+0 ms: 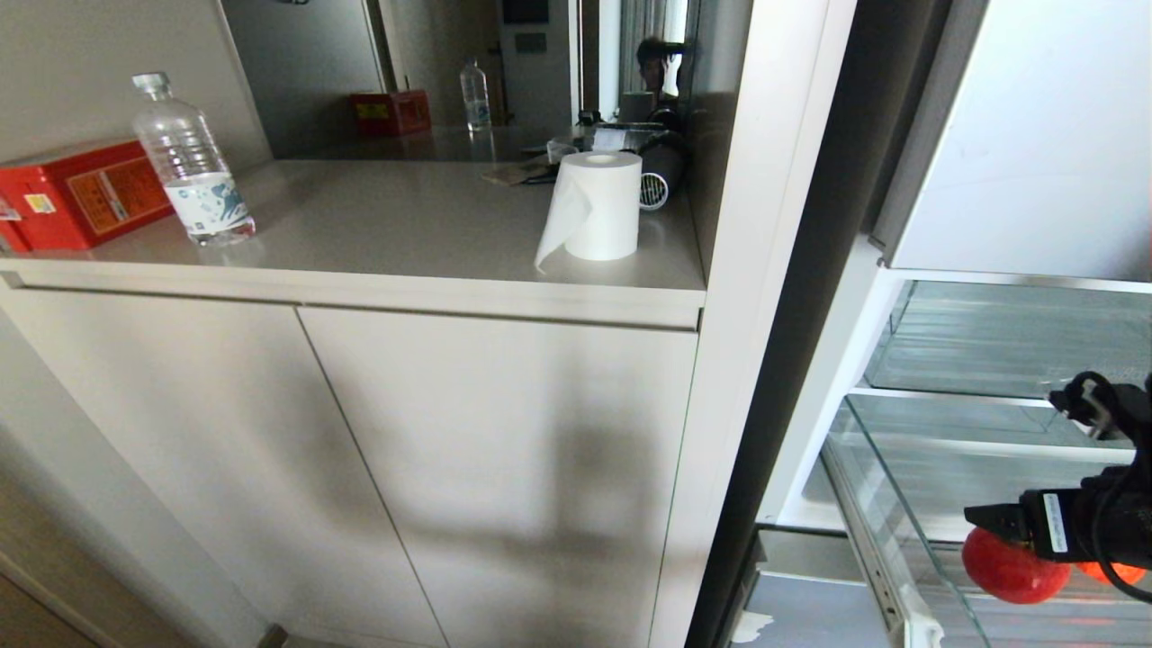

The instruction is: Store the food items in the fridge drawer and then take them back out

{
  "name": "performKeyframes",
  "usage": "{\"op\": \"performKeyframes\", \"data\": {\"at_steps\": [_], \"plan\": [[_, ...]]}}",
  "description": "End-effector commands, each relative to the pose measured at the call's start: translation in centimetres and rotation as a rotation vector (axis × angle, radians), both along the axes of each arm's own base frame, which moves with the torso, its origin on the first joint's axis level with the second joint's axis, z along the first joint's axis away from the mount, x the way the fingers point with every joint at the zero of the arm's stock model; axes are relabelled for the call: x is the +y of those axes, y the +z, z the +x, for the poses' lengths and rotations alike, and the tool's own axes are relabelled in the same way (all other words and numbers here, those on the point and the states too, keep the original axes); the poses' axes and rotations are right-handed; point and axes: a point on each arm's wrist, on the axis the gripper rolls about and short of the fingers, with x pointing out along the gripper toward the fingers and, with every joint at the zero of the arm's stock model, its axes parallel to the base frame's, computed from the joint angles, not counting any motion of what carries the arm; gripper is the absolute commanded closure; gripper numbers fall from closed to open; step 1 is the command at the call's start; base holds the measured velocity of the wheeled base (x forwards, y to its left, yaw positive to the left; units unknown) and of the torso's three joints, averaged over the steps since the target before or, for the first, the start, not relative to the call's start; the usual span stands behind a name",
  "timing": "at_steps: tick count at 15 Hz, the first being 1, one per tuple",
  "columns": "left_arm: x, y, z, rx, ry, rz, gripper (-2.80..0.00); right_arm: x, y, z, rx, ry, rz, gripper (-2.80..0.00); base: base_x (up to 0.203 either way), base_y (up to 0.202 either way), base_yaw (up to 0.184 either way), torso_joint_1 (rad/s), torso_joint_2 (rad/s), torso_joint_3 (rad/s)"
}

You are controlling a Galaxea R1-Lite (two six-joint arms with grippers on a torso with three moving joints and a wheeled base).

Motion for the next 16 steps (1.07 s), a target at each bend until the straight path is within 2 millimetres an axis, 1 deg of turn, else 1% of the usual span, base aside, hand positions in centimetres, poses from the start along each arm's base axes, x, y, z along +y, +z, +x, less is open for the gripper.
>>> {"op": "performKeyframes", "data": {"at_steps": [1, 6, 12, 16], "plan": [[0.0, 0.0, 0.0, 0.000, 0.001, 0.000, 0.00, -0.2, -1.3, 1.2, 0.055, -0.018, -0.008, -2.80, 0.000, 0.000, 0.000, 0.000, 0.00, 0.000], [0.0, 0.0, 0.0, 0.000, 0.001, 0.000, 0.00, -0.4, -2.4, 1.7, 0.101, -0.034, 0.001, -2.80, 0.000, 0.000, 0.000, 0.000, 0.00, 0.000], [0.0, 0.0, 0.0, 0.000, 0.001, 0.000, 0.00, -0.6, -3.5, 1.6, 0.139, -0.050, 0.009, -2.80, 0.000, 0.000, 0.000, 0.000, 0.00, 0.000], [0.0, 0.0, 0.0, 0.000, 0.001, 0.000, 0.00, -0.9, -4.8, 2.4, 0.141, -0.062, 0.011, -2.80, 0.000, 0.000, 0.000, 0.000, 0.00, 0.000]]}}
